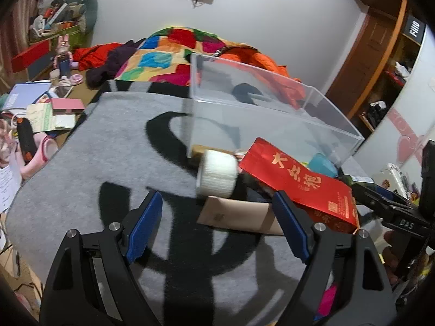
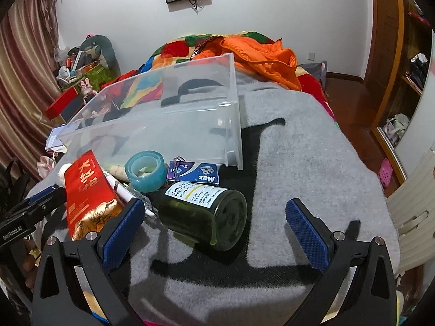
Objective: Organize objects
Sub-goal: 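Move both tools toward the items lying beside the clear box, then grasp the green bottle with the right tool while the left tool grasps the red tea packet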
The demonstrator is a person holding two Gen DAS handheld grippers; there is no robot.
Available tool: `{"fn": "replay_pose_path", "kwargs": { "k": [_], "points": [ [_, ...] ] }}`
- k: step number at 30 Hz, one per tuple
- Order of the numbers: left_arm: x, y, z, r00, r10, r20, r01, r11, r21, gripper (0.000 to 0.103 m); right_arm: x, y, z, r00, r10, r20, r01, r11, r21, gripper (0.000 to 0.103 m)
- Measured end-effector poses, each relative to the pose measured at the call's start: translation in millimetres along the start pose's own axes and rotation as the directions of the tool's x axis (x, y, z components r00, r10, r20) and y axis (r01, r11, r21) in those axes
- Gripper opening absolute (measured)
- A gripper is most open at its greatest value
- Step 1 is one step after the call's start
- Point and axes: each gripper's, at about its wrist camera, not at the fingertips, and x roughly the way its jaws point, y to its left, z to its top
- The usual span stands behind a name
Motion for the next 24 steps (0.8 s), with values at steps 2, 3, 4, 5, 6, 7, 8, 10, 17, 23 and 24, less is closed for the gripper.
{"fn": "replay_pose_path", "kwargs": {
  "k": [2, 3, 4, 5, 6, 7, 8, 10, 17, 23, 24],
  "points": [
    [1.1, -4.6, -0.7, 1.000, -0.011, -0.002, 0.011, 1.000, 0.013, 0.083, 1.8, 0.4, 0.4, 1.000, 0.002, 0.005, -0.002, 1.000, -0.001, 0.101],
    [2.4, -6.3, -1.6, 1.000, -0.013, -0.005, 0.014, 1.000, 0.021, 0.082, 2.5, 0.8, -0.1, 1.000, 0.001, 0.009, -0.001, 1.000, -0.001, 0.101],
    [3.1, -7.4, -2.5, 1.000, -0.019, -0.007, 0.019, 1.000, 0.023, 0.082, 3.8, 1.3, -0.3, 1.000, -0.001, 0.011, 0.001, 1.000, 0.000, 0.100],
    [3.3, -7.9, -3.2, 0.999, -0.033, -0.009, 0.033, 0.999, 0.022, 0.079, 4.8, 1.2, -0.6, 1.000, -0.002, 0.011, 0.002, 1.000, 0.002, 0.097],
    [3.9, -8.1, -3.7, 0.999, -0.049, -0.013, 0.049, 0.999, 0.019, 0.077, 5.9, 0.6, -0.6, 1.000, 0.001, 0.009, -0.001, 1.000, 0.004, 0.093],
    [4.0, -8.3, -4.0, 0.998, -0.061, -0.015, 0.061, 0.998, 0.015, 0.075, 7.3, -0.4, -0.9, 1.000, 0.004, 0.006, -0.004, 1.000, 0.007, 0.091],
    [4.4, -8.7, -4.1, 0.997, -0.071, -0.016, 0.071, 0.997, 0.012, 0.072, 8.0, -1.2, -1.0, 1.000, 0.007, 0.001, -0.007, 1.000, 0.011, 0.087],
    [3.1, -9.5, -4.9, 0.995, -0.094, -0.018, 0.094, 0.996, 0.009, 0.066, 9.6, -4.8, -0.9, 1.000, 0.020, -0.005, -0.020, 0.999, 0.026, 0.081],
    [-5.9, -13.1, -9.4, 0.995, -0.097, -0.027, 0.098, 0.995, 0.021, 0.047, 3.1, -12.8, -0.8, 0.999, 0.039, 0.007, -0.039, 0.998, 0.043, 0.062],
    [-19.8, -15.8, -23.7, 0.992, -0.105, -0.073, 0.109, 0.993, 0.047, 0.031, -3.0, -15.9, -3.6, 1.000, 0.008, 0.026, -0.009, 0.999, 0.035, 0.062],
    [-21.4, -17.2, -26.1, 0.991, -0.105, -0.081, 0.110, 0.992, 0.056, 0.031, -3.4, -16.4, -3.8, 1.000, 0.007, 0.027, -0.008, 0.999, 0.035, 0.062]
  ]
}}
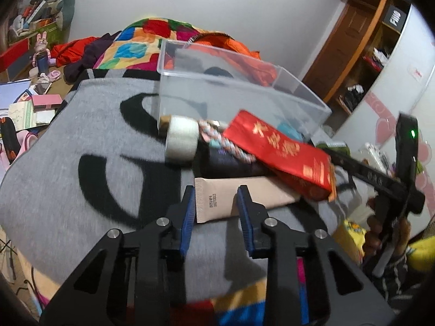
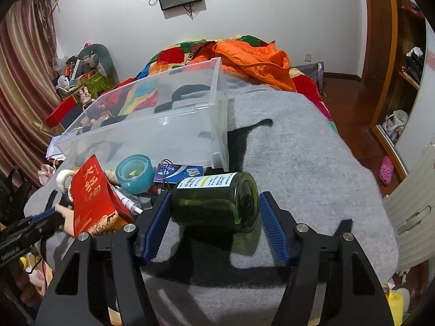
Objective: Organize objects
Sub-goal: 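Grasp the green bottle with the right tool while the left tool grasps the red tea packet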
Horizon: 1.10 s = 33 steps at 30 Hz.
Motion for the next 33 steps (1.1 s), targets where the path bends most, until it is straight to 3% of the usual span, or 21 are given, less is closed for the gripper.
{"fn": "replay_pose_path", "kwargs": {
  "k": [4, 8, 10, 12, 14, 18, 23, 29, 33],
  "points": [
    [-8.9, -6.2, -10.0, 0.999, 0.013, -0.030, -0.012, 0.999, 0.045, 0.031, -2.0, -0.9, -0.5, 1.000, -0.002, 0.004, 0.002, 1.000, 0.000, 0.062],
    [-20.5, -2.9, -3.5, 0.999, 0.029, -0.019, -0.029, 0.999, 0.024, 0.031, -6.9, -1.0, -1.0, 1.000, -0.007, 0.015, 0.007, 1.000, -0.004, 0.062],
    [-24.2, -4.5, 4.5, 1.000, 0.025, 0.001, -0.025, 0.999, 0.022, 0.038, -9.9, -1.4, -0.4, 1.000, -0.007, 0.023, 0.007, 1.000, -0.004, 0.062],
    [-24.1, -10.9, 11.6, 1.000, 0.022, 0.014, -0.022, 0.999, 0.029, 0.059, -13.0, -1.3, -0.1, 0.999, -0.005, 0.032, 0.005, 1.000, -0.002, 0.062],
    [-20.3, -23.0, 15.9, 1.000, 0.007, 0.013, -0.007, 0.999, 0.039, 0.070, -15.5, -0.7, 0.5, 0.999, -0.007, 0.042, 0.008, 1.000, -0.005, 0.062],
    [-3.6, -47.8, 18.4, 1.000, -0.007, -0.020, 0.008, 0.996, 0.084, 0.080, -19.5, 1.2, 1.8, 0.999, 0.002, 0.048, -0.002, 1.000, -0.019, 0.062],
    [10.2, -55.3, 16.5, 0.993, -0.080, -0.087, 0.084, 0.995, 0.050, 0.081, -31.8, 7.0, -0.7, 0.995, 0.083, 0.058, -0.079, 0.995, -0.058, 0.062],
    [2.9, -45.7, 13.6, 0.992, -0.093, -0.085, 0.094, 0.996, 0.003, 0.092, -36.5, 23.3, -9.8, 0.982, 0.188, 0.036, -0.183, 0.978, -0.100, 0.062],
    [2.7, -41.2, 12.6, 0.992, -0.083, -0.097, 0.081, 0.996, -0.024, 0.092, -33.8, 35.8, -17.3, 0.979, 0.202, 0.014, -0.198, 0.970, -0.141, 0.062]
  ]
}}
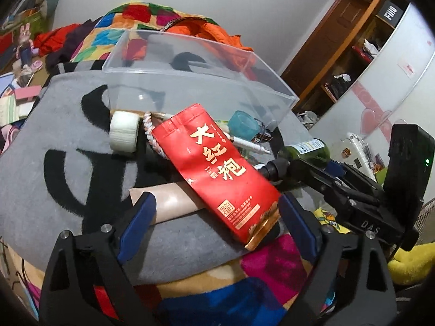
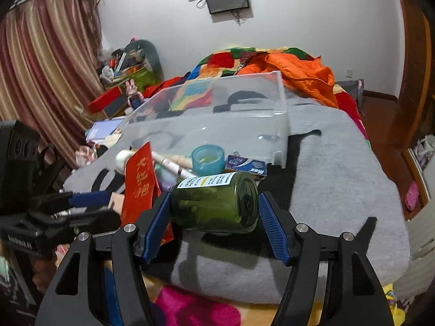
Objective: Organize objects
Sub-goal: 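Grasp the green bottle with the right tool while the left tool grasps the red tea packet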
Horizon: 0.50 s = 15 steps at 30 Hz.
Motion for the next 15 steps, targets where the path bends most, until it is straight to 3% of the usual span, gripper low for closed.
{"fn": "replay_pose_path", "kwargs": {
  "k": [7, 15],
  "points": [
    [19.4, -22.6, -1.9, 0.999, 0.021, -0.029, -0.019, 0.998, 0.061, 0.093, -9.7, -19.5, 1.8, 0.999, -0.047, 0.027, 0.045, 0.996, 0.075, 0.062],
    [41.9, -45.8, -2.3, 0.977, 0.208, 0.037, -0.211, 0.968, 0.137, 0.095, -17.7, -38.6, 2.6, 0.994, -0.103, 0.039, 0.098, 0.989, 0.113, 0.062]
  ]
}}
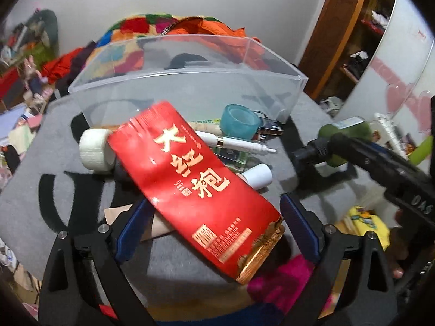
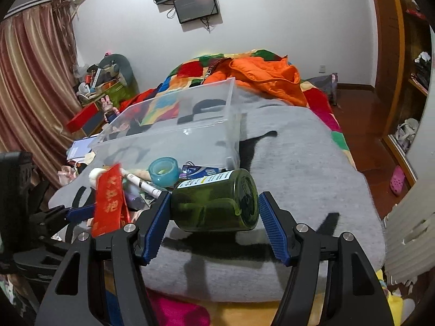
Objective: Organize objects
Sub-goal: 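Lift the green bottle and red packet and release both into the clear box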
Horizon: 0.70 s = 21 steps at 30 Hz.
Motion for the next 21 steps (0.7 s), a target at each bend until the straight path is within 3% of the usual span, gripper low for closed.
{"fn": "replay_pose_path", "kwargs": {
  "k": [2, 4, 10, 11, 21],
  "points": [
    [-1.1, -4.8, -5.9, 0.999, 0.036, 0.017, -0.037, 0.999, 0.027, 0.091, -0.7, -0.7, 0.6, 1.000, -0.004, 0.004, 0.004, 1.000, -0.002, 0.062],
    [-3.1, -7.3, -10.0, 0.998, 0.053, 0.029, -0.055, 0.997, 0.045, 0.079, -1.1, -0.4, 1.1, 1.000, -0.004, 0.006, 0.004, 1.000, -0.008, 0.062],
    [-14.8, -3.1, -15.8, 0.998, 0.054, 0.043, -0.057, 0.996, 0.065, 0.040, 2.5, 2.5, 0.9, 1.000, 0.013, -0.001, -0.013, 1.000, -0.013, 0.062],
    [-16.7, -1.1, -16.2, 0.998, 0.046, 0.043, -0.049, 0.997, 0.065, 0.026, 2.8, 3.0, 1.3, 1.000, 0.014, -0.001, -0.014, 1.000, -0.012, 0.062],
    [-44.9, 7.4, -4.2, 0.993, -0.032, 0.118, 0.024, 0.997, 0.068, 0.025, -0.4, 11.4, 18.1, 0.998, 0.048, 0.037, -0.047, 0.999, -0.013, 0.062]
  ]
}}
